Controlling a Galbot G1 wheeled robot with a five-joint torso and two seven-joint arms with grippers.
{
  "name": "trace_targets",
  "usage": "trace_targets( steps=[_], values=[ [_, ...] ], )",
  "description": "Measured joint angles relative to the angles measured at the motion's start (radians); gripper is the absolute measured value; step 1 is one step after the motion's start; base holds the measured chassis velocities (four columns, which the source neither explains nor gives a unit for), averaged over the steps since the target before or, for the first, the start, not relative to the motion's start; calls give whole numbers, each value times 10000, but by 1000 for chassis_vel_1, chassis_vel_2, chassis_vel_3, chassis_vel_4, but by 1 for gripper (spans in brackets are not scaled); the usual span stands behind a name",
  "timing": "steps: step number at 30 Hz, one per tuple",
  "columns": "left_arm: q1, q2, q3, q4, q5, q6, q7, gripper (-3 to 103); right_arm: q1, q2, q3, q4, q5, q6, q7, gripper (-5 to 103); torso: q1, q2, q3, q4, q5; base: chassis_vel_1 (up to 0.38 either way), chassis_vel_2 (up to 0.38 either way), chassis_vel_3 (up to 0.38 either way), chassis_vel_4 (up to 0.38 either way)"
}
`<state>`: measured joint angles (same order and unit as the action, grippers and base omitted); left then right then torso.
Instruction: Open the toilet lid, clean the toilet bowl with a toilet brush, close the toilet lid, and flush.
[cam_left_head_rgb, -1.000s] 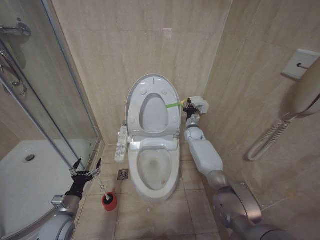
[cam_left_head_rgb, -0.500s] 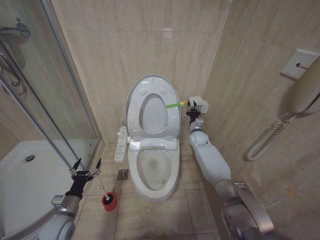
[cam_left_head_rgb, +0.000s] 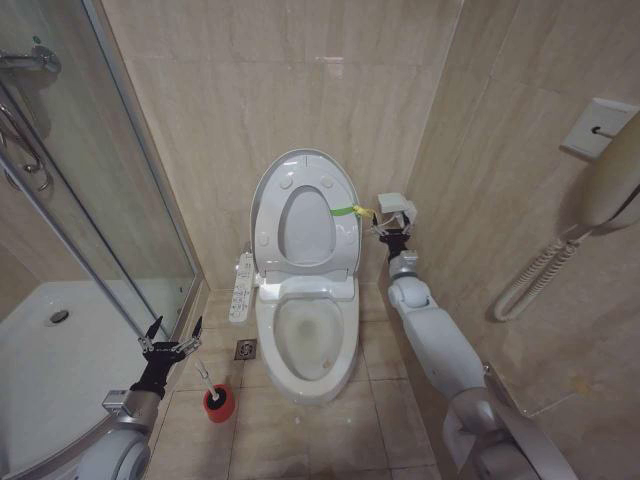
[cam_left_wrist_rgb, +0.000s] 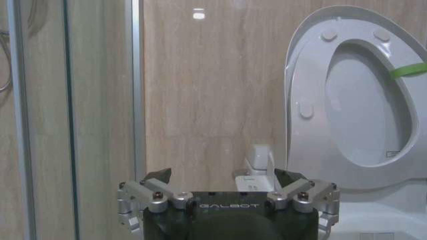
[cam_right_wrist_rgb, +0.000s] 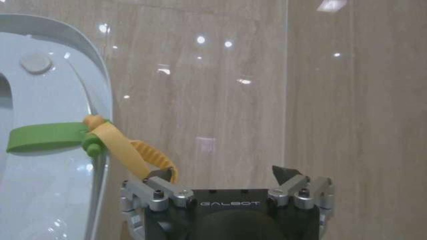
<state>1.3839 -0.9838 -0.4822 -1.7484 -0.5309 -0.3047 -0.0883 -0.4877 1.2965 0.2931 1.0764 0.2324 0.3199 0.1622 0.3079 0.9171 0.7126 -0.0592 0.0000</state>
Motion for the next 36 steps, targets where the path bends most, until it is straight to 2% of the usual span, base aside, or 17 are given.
trace_targets(
  steps=[20, 27, 36],
  values=[
    [0, 0, 0, 0, 0, 0, 0, 100, -1786, -1005, 507, 2299, 544, -234, -136, 100, 0, 0, 0, 1, -2, 0, 0, 0, 0],
    [0, 0, 0, 0, 0, 0, 0, 100, -2659, -1073, 778, 2914, 584, -370, -69, 100, 0, 0, 0, 1, -1, 0, 0, 0, 0],
    [0, 0, 0, 0, 0, 0, 0, 100, -4035, -787, 998, 3690, 867, -485, 97, 100, 0, 0, 0, 1, -1, 0, 0, 0, 0]
  ],
)
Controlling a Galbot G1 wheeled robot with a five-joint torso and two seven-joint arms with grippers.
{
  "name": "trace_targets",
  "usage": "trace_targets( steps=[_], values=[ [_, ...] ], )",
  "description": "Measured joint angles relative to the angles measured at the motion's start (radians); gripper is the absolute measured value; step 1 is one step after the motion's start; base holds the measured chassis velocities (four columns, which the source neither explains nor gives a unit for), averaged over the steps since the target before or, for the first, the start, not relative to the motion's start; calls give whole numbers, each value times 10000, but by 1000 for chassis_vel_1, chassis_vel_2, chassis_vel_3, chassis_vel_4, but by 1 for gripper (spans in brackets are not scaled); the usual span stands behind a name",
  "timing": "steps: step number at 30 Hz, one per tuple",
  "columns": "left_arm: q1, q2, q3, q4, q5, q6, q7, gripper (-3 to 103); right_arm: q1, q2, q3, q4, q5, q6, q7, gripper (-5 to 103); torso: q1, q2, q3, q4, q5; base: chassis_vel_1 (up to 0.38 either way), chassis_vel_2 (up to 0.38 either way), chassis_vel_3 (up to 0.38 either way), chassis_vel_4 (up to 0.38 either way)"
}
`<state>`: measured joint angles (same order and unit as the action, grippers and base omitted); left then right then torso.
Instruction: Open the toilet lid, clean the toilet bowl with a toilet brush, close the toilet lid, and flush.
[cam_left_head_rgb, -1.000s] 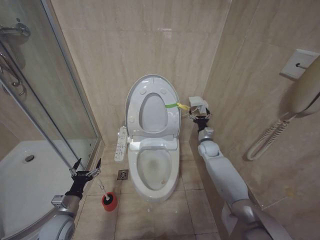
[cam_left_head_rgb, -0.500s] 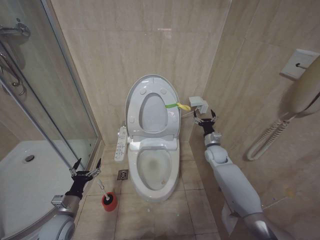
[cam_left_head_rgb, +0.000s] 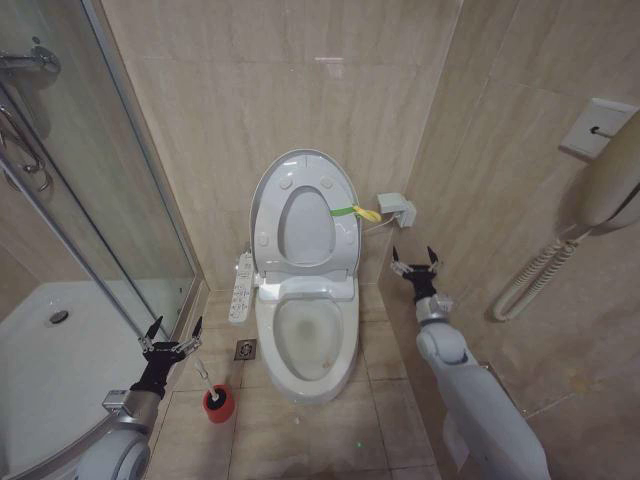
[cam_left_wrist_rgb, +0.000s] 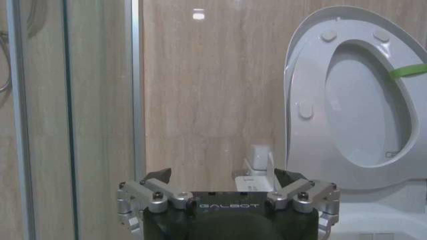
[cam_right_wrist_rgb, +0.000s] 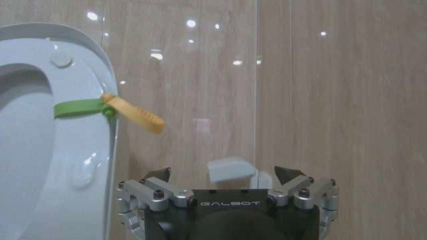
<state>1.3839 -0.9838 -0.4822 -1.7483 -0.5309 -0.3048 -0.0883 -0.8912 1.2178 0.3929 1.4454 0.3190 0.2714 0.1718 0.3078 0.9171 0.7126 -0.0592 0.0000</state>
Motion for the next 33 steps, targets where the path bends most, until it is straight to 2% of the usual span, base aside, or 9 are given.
trace_targets(
  steps=[10, 22, 33],
  values=[
    [0, 0, 0, 0, 0, 0, 0, 100, -1159, 770, 289, 495, -350, 82, 38, 100, 1, -2, 1, 0, -1, 0, 0, 0, 0],
    [0, 0, 1, 0, 0, 0, 0, 100, -1754, 1417, -295, 801, -880, 336, -116, 100, 1, -2, 1, 0, -1, 0, 0, 0, 0],
    [0, 0, 0, 0, 0, 0, 0, 100, -2107, 1610, -132, 797, -1328, 415, -170, 100, 1, -1, 1, 0, 1, 0, 0, 0, 0]
  ],
)
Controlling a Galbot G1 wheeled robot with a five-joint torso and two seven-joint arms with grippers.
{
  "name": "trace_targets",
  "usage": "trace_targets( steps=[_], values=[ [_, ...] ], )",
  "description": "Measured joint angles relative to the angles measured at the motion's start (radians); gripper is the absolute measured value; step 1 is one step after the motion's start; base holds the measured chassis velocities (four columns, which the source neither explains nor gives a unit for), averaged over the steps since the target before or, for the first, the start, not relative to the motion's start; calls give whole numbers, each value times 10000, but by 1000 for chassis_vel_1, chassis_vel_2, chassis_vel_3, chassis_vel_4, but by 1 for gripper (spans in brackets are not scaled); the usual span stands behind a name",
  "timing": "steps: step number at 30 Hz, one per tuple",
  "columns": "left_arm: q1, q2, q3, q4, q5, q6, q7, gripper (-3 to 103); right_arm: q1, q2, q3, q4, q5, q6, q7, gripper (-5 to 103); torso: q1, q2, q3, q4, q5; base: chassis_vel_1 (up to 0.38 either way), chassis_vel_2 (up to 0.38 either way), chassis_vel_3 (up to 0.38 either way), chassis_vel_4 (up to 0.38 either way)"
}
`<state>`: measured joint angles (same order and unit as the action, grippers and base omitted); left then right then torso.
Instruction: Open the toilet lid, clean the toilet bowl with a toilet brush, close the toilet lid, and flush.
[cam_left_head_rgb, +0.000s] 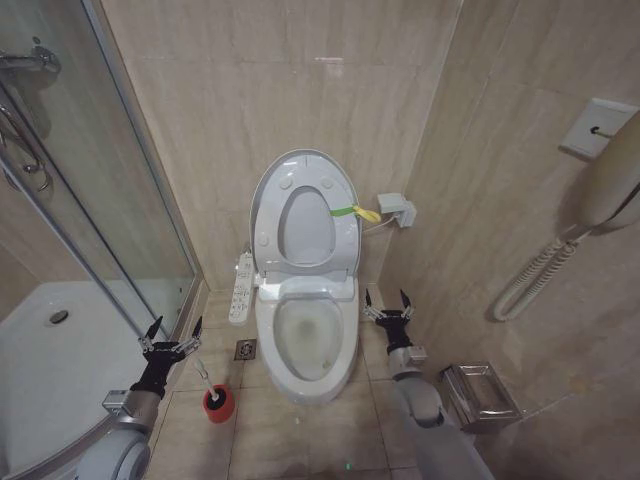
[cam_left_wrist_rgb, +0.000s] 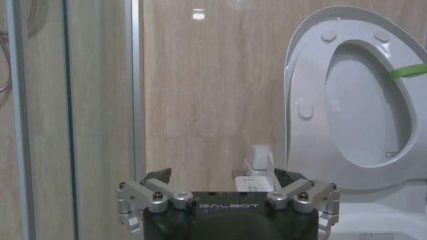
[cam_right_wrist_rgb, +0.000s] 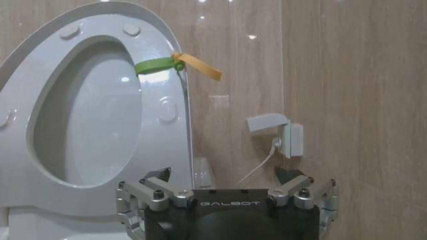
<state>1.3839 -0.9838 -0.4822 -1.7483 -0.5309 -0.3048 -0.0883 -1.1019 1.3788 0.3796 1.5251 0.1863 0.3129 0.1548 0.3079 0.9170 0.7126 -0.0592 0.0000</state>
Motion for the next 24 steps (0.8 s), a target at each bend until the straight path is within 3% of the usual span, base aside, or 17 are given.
trace_targets(
  steps=[24],
  values=[
    [0, 0, 0, 0, 0, 0, 0, 100, -295, 255, -95, -71, -443, 240, -436, 100, 1, 0, 0, 0, 0, 0, 0, 0, 0]
  ],
)
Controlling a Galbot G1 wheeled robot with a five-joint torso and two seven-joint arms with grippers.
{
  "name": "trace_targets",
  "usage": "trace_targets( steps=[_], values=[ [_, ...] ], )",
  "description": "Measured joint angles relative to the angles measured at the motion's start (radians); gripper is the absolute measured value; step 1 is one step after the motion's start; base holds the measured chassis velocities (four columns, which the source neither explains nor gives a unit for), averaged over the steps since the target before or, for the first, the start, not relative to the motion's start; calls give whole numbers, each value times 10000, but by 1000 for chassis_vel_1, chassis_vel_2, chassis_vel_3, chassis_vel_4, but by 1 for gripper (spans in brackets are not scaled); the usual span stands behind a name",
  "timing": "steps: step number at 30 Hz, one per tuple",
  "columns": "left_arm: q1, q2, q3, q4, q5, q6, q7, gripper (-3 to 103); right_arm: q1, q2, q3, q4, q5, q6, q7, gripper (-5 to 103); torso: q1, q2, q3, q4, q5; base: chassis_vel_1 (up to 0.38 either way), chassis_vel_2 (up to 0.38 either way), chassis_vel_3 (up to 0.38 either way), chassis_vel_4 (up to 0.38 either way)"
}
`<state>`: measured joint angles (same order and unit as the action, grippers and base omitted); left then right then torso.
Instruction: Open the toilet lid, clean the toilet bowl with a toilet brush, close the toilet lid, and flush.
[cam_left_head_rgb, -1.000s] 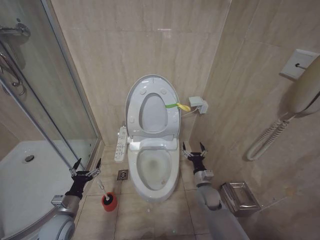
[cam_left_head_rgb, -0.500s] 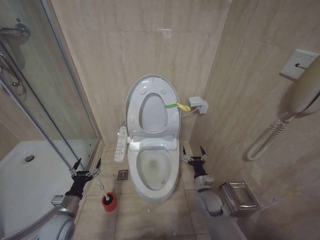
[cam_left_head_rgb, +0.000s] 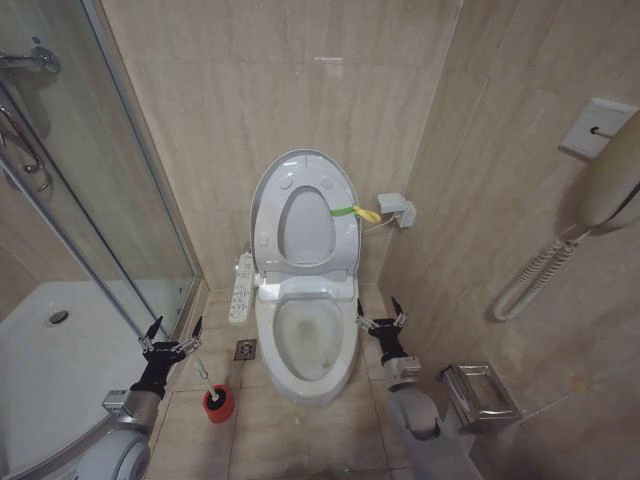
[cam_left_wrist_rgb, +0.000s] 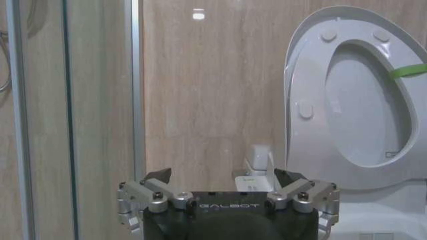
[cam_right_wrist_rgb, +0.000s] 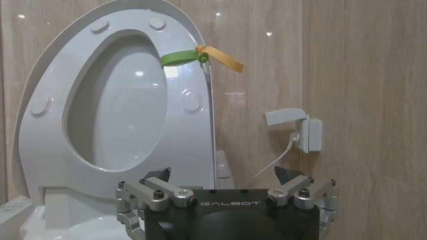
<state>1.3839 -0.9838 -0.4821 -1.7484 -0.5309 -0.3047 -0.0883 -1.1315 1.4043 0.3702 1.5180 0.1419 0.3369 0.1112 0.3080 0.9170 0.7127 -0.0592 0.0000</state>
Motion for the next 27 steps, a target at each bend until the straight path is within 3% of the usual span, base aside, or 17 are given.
trace_targets(
  steps=[27],
  values=[
    [0, 0, 0, 0, 0, 0, 0, 100, -108, 59, -3, 53, 19, -82, -95, 100, 0, 0, 0, 0, 0, 0, 0, 0, 0]
  ],
)
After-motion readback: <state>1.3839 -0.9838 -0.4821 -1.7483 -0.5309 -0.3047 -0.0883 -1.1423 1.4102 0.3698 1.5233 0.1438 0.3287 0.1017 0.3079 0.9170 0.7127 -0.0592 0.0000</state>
